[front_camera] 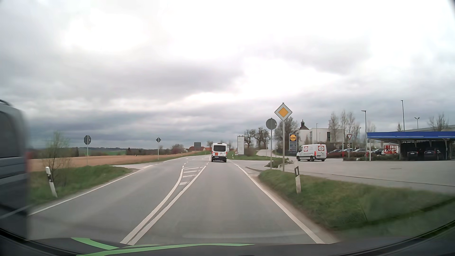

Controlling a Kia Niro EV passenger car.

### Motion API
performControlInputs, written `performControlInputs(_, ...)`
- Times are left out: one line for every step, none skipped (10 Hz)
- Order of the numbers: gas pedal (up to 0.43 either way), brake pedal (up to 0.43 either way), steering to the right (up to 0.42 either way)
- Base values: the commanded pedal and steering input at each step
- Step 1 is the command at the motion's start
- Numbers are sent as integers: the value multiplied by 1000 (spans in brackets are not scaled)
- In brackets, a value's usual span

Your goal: Follow the waypoints while adhering to traffic rules and regulations

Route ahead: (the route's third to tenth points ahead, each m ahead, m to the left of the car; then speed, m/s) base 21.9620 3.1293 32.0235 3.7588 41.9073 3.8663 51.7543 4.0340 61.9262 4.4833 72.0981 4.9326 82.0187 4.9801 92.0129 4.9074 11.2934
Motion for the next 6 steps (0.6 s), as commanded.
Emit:
performControlInputs(79,0,-8)
performControlInputs(79,0,-8)
performControlInputs(79,0,-8)
performControlInputs(79,0,-8)
performControlInputs(79,0,-8)
performControlInputs(79,0,-8)
